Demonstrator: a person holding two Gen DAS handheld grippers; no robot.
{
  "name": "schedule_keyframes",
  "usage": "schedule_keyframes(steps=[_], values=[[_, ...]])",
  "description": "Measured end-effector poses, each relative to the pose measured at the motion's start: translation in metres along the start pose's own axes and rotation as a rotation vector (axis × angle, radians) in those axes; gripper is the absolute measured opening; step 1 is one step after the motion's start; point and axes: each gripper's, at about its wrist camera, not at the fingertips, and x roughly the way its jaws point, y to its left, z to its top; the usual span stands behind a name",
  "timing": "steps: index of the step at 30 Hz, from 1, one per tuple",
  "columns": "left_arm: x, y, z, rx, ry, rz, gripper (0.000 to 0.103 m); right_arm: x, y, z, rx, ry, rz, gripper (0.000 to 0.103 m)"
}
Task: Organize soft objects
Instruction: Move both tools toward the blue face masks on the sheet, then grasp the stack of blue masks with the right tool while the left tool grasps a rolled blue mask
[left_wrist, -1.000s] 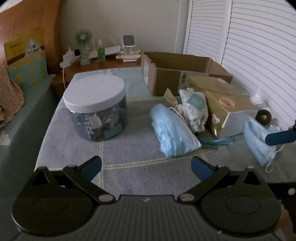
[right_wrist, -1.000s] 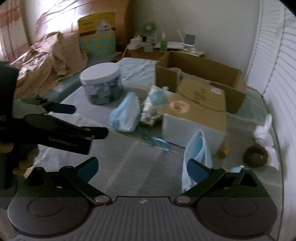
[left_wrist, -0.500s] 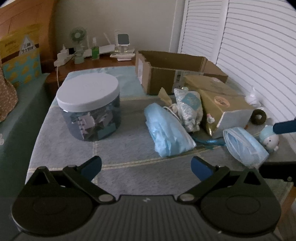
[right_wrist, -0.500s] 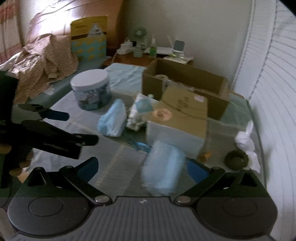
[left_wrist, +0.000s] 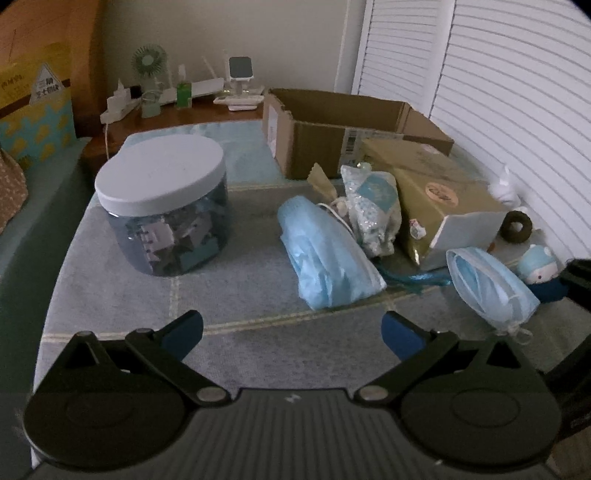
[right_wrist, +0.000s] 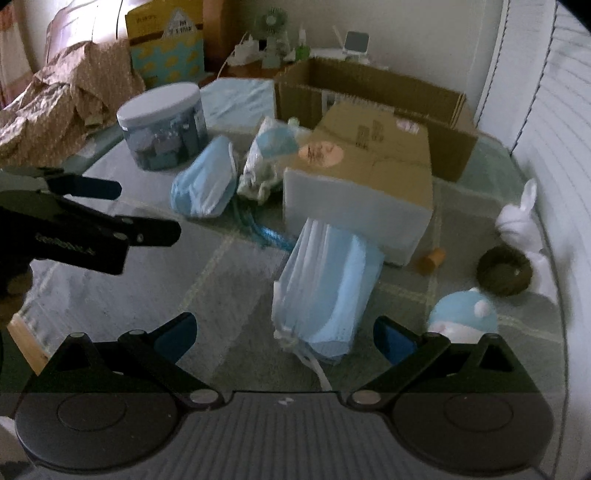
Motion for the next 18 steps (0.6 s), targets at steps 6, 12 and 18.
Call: schedule_keyframes(steps=[6, 12, 18], values=[[0.008, -0.005, 0.006, 0.031, 0.004, 0.017, 0.102, 0.006, 0.004, -0.003, -0.044, -0.001, -0.005, 0.103], [0.025, -0.016, 0.004, 0.079, 0.002, 0.034, 0.103, 0.005, 0.004, -0.006, -0.049, -0.028, -0.002, 0.103], [0.025, -0.013, 0.001, 0.077, -0.032, 0.027, 0.103, 0.004, 0.004, -0.008, -0.053, -0.041, -0.001, 0.103]])
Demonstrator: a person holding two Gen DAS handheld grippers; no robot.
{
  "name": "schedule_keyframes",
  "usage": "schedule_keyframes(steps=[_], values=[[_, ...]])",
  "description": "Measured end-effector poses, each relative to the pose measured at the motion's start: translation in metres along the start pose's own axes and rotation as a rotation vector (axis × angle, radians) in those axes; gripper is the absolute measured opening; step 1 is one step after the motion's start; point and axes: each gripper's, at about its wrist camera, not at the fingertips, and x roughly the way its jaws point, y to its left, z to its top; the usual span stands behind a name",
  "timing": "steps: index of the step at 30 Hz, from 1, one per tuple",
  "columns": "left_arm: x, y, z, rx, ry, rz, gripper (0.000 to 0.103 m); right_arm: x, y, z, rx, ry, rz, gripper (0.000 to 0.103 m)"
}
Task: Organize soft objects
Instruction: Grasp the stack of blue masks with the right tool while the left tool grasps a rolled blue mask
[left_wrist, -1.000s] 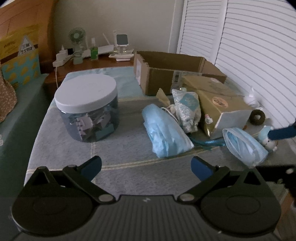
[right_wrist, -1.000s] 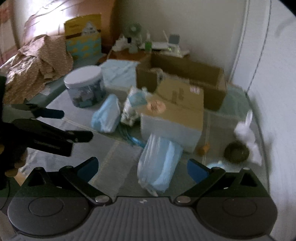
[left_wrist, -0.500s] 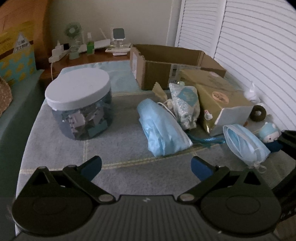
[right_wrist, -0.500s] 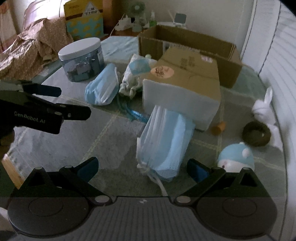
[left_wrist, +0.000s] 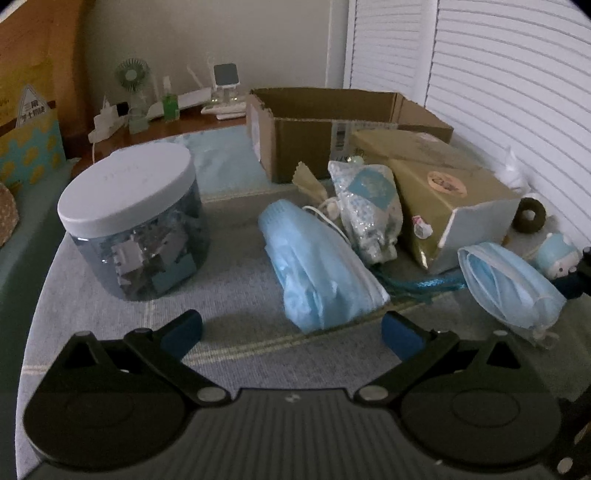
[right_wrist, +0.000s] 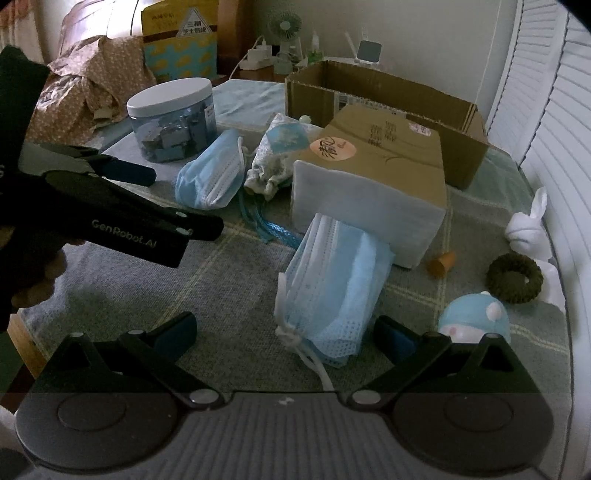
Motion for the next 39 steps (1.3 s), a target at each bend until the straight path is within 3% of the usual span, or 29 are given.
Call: schedule_keyframes(steps=[6, 10, 15, 19, 24, 31, 32, 35, 39], values=[[0.002, -0.003, 0.006, -0.008, 0.023, 0.008, 0.102, 0.000, 0.000, -0.002, -0.004, -0.017, 0.003, 0.103], [-0.005, -0.006, 0.012, -0.007, -0.021, -0.035, 0.099, -0.001, 0.000, -0.003, -0.003, -0.027, 0.001, 0.103], [-0.002, -0.005, 0.022, -0.010, -0.032, -0.054, 0.069, -0.001, 0.000, -0.002, -0.004, -0.022, 0.001, 0.103], [0.006, -0.003, 0.024, -0.038, -0.014, -0.087, 0.063, -0.001, 0.000, -0.001, -0.001, -0.018, -0.001, 0.103], [0.005, -0.001, 0.022, -0.045, -0.009, -0.095, 0.043, -0.001, 0.000, -0.001, 0.004, -0.014, -0.006, 0.103], [-0.015, 0.011, 0.006, -0.030, 0.025, -0.072, 0.044, 0.001, 0.000, 0.003, 0.008, 0.007, -0.009, 0.103], [-0.017, 0.012, 0.005, -0.028, 0.026, -0.066, 0.046, 0.002, 0.000, 0.004, 0.010, 0.012, -0.010, 0.103], [-0.018, 0.012, 0.007, -0.023, 0.022, -0.049, 0.065, 0.003, 0.000, 0.008, 0.022, 0.027, -0.020, 0.103], [-0.014, 0.010, 0.011, -0.042, 0.015, -0.049, 0.069, -0.003, -0.003, 0.017, 0.046, -0.004, -0.055, 0.103]])
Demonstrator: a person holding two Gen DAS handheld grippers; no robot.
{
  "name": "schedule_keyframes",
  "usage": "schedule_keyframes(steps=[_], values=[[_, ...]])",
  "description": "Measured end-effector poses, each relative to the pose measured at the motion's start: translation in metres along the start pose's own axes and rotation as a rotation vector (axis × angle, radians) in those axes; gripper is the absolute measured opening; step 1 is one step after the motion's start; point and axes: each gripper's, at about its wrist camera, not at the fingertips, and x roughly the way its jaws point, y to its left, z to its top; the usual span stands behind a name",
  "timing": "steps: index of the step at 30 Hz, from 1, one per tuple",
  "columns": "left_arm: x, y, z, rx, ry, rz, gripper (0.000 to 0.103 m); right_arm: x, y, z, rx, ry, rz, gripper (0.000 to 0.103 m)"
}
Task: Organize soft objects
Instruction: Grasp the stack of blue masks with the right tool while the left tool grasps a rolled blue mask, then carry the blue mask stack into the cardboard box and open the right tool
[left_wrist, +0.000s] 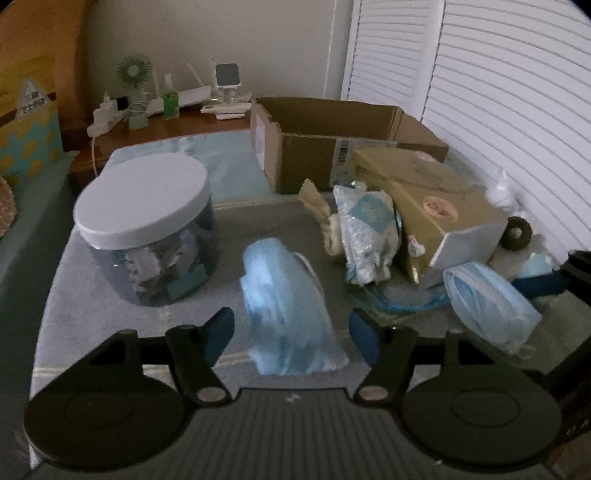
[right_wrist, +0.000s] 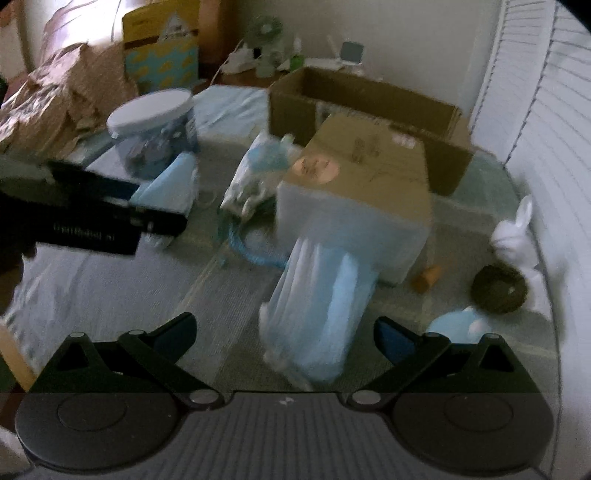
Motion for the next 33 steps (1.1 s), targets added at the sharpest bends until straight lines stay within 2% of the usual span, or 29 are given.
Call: schedule_keyframes(steps=[6, 8, 11, 13, 15, 18, 20, 23, 33], values=[[0.011, -0.003, 0.002, -0.011, 0.017, 0.011, 0.070, 0.004, -0.009, 0.014, 0.017, 0.003, -0.050, 0.099], [0.012, -0.004, 0.003, -0.007, 0.017, 0.018, 0.070, 0.009, -0.011, 0.016, 0.026, 0.018, -0.052, 0.090], [0.013, -0.003, 0.004, -0.016, 0.018, 0.020, 0.069, 0.014, -0.011, 0.017, 0.030, 0.036, -0.052, 0.083], [0.012, -0.002, 0.004, -0.018, 0.018, 0.026, 0.062, 0.016, -0.010, 0.017, 0.033, 0.042, -0.054, 0.075], [0.010, -0.002, 0.004, -0.013, 0.019, 0.027, 0.049, 0.016, -0.010, 0.016, 0.040, 0.049, -0.050, 0.072], [0.006, 0.001, 0.004, -0.005, 0.027, 0.015, 0.039, 0.013, -0.010, 0.015, 0.039, 0.051, -0.056, 0.061], [0.003, 0.002, 0.004, 0.001, 0.026, 0.001, 0.039, 0.010, -0.010, 0.014, 0.038, 0.053, -0.055, 0.054], [-0.004, 0.001, 0.004, 0.035, 0.020, -0.004, 0.038, 0.006, -0.010, 0.012, 0.035, 0.050, -0.065, 0.050], [-0.039, 0.000, 0.005, 0.080, 0.009, -0.069, 0.038, -0.031, -0.007, 0.013, 0.034, 0.000, -0.067, 0.050]])
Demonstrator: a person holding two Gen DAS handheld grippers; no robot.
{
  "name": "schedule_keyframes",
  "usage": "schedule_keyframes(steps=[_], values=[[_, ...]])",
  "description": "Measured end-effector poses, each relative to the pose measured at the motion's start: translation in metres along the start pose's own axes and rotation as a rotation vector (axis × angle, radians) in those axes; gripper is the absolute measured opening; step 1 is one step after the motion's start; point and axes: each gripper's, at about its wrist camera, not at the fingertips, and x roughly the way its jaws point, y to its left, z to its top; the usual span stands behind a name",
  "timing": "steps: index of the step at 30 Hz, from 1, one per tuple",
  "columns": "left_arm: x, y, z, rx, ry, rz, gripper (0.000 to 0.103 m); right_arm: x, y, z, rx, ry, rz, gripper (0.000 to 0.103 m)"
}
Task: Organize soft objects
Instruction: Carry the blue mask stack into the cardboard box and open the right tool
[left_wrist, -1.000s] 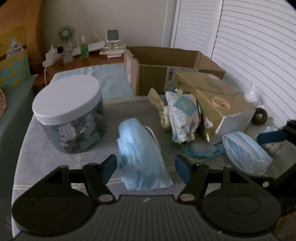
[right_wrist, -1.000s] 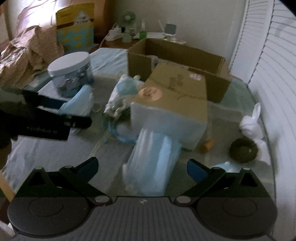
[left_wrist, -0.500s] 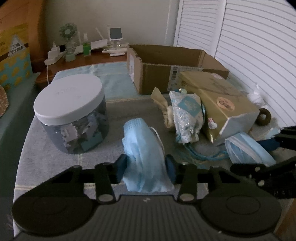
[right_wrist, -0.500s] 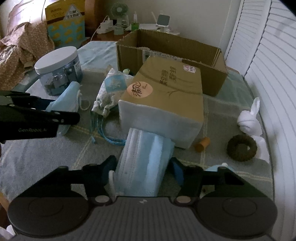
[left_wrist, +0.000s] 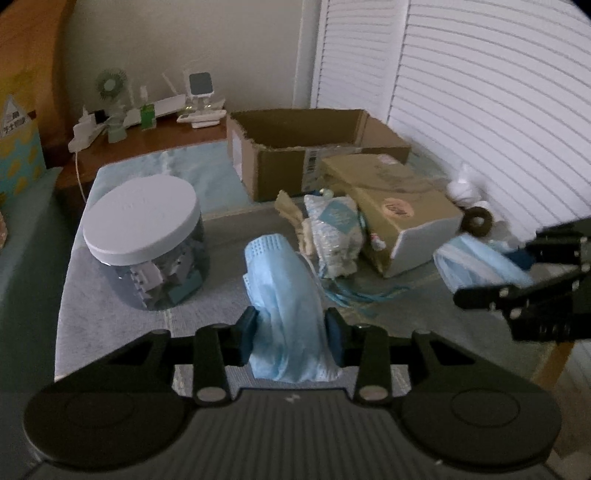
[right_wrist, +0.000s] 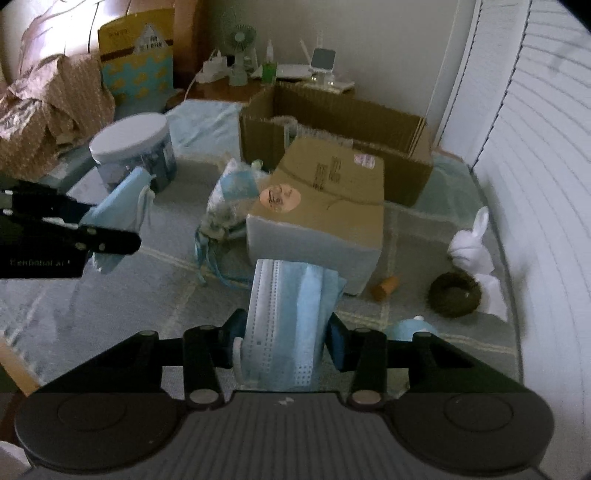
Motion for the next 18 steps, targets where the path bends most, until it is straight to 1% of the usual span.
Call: schedule_keyframes(steps=[4, 9, 12, 18], values=[[-0.012, -0.004, -0.001, 0.015, -0.015, -0.022, 0.038, -0.019, -0.003, 0.009, -0.008, -0.045, -0.011, 0.050], [-0.021, -0.007, -0.002, 0.017, -0.040, -0.040, 0.038, -0.029, -0.014, 0.035, -0.008, -0.109, -0.049, 0.050], [-0.022, -0.008, -0.002, 0.027, -0.056, -0.033, 0.038, -0.025, -0.025, 0.057, -0.003, -0.142, -0.068, 0.050], [-0.020, -0.004, 0.003, -0.013, -0.070, -0.030, 0.038, -0.001, -0.050, 0.108, -0.015, -0.174, -0.086, 0.050]])
